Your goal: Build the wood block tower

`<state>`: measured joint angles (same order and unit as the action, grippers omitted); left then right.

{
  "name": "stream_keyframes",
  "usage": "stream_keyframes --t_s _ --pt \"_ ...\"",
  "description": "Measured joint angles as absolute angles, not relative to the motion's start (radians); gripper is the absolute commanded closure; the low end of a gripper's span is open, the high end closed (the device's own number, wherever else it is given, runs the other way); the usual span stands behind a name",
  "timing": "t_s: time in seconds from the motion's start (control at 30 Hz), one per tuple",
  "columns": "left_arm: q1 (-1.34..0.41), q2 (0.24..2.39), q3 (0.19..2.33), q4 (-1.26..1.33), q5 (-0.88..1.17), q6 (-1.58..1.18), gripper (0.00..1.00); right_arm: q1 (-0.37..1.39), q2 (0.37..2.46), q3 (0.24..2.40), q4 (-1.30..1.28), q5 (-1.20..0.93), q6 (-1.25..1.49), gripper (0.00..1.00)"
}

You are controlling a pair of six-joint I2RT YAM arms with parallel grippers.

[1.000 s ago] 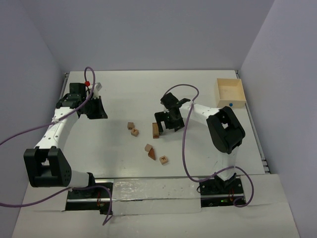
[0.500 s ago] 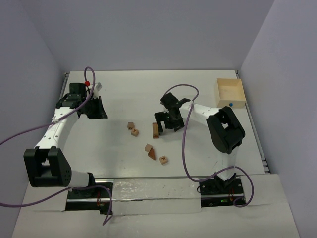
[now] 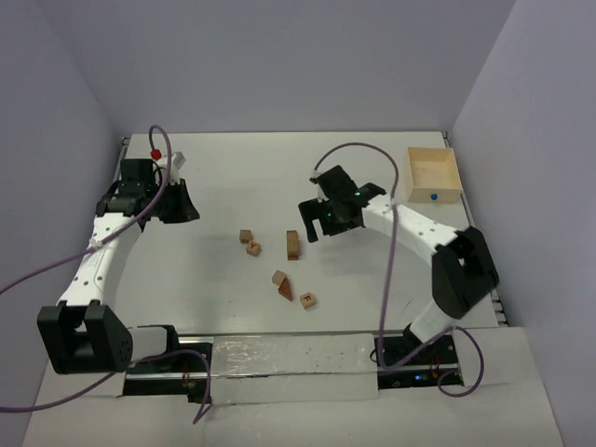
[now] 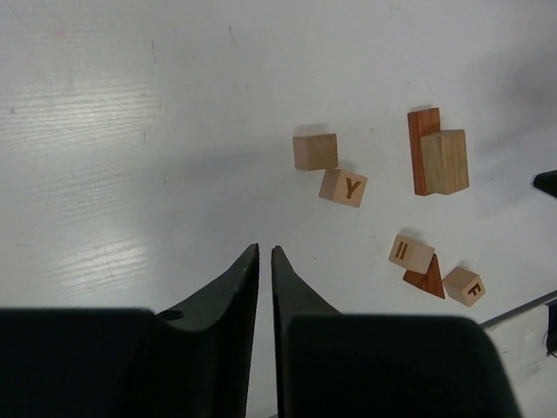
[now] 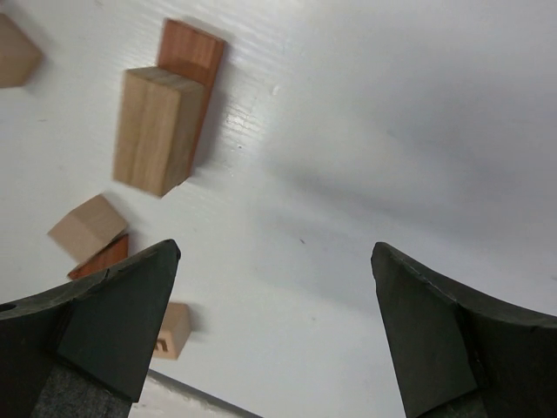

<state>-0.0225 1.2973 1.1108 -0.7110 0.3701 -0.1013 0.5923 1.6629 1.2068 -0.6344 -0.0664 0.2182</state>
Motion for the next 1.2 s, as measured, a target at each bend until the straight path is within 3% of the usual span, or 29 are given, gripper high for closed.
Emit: stream_keyframes --t_s 0.03,0.1,0.2,0.47,0.53,0.63,0.8,1.1,1.2 --pt "-0.022 1.273 1.105 -0.71 0.37 -0.101 0.84 0.591 1.613 1.201 -0.635 -0.05 0.204 0.0" --pt "-0.022 1.227 1.1 -0.71 0.37 -0.099 1.0 0.589 1.51 1.196 -0.631 -0.013 0.173 0.0" --pt "-0.022 1.18 1.099 -0.709 0.375 -0.089 1.0 0.583 1.358 1.181 -0.61 0.041 0.118 0.0" --pt "-0.022 1.088 1.062 -0.697 0.398 -0.063 0.89 0.575 1.106 1.111 -0.596 0.155 0.019 0.0" --pt "-0.022 1.062 1.056 -0.702 0.396 -0.042 0.78 0.569 1.067 1.082 -0.596 0.186 -0.004 0.0" --pt "-0.022 1.05 1.066 -0.724 0.389 -0.001 0.8 0.547 0.994 1.002 -0.569 0.23 -0.045 0.0" --pt "-0.018 1.045 1.074 -0.762 0.381 0.036 0.63 0.509 0.866 0.864 -0.57 0.281 -0.127 0.0" --pt "-0.018 0.967 1.06 -0.778 0.38 0.056 0.62 0.481 0.842 0.814 -0.565 0.321 -0.269 0.0" --pt "-0.018 0.942 1.023 -0.78 0.396 0.065 0.66 0.477 0.878 0.804 -0.561 0.312 -0.306 0.0"
